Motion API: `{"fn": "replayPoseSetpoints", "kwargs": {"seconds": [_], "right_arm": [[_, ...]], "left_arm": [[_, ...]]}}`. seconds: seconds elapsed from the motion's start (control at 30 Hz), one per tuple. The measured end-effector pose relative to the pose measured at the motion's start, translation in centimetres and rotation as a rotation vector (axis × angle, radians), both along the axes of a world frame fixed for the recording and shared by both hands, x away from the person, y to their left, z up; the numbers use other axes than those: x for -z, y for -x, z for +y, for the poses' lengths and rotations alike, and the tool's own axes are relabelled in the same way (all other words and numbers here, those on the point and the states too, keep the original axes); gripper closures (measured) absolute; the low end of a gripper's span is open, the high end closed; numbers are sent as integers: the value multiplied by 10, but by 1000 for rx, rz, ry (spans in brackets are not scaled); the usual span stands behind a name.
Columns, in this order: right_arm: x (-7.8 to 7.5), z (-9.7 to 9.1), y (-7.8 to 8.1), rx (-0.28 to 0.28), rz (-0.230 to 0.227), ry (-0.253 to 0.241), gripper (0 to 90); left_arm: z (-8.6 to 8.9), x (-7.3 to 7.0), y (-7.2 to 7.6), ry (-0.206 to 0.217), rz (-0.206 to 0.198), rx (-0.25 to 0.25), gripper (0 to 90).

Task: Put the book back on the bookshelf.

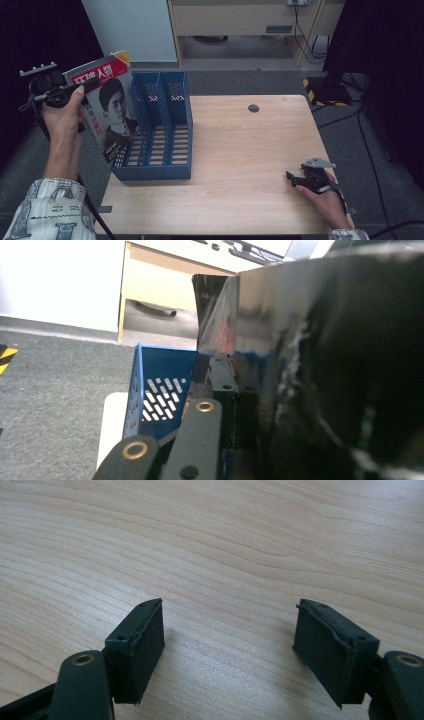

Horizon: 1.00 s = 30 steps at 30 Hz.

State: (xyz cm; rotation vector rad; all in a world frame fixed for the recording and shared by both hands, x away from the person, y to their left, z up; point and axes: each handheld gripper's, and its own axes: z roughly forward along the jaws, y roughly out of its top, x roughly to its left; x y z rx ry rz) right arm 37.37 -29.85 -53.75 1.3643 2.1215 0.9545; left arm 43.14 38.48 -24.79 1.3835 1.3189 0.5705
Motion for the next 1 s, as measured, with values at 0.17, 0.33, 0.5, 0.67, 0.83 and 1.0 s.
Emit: {"fn": "replayPoseSetpoints", "kwargs": {"seconds": [0.17,0.33,0.5,0.67,0.83,1.0], "right_arm": [[0,0,0,-1,0,2,282],[0,0,0,-2,1,2,282],[0,0,0,-1,0,3,282],[0,0,0,-1,0,3,282],[0,0,0,-2,0,3,282],[0,0,0,-1,1,2,283]], "left_arm": [[-4,5,1,-15,-35,-14,867],[-5,15,2,12,-75,-8,866],[-7,19,2,7,-78,-9,866],[-7,24,1,9,-78,-16,866],[-8,27,2,11,-87,-26,866],[-9,31,2,10,-96,-23,866]]}}
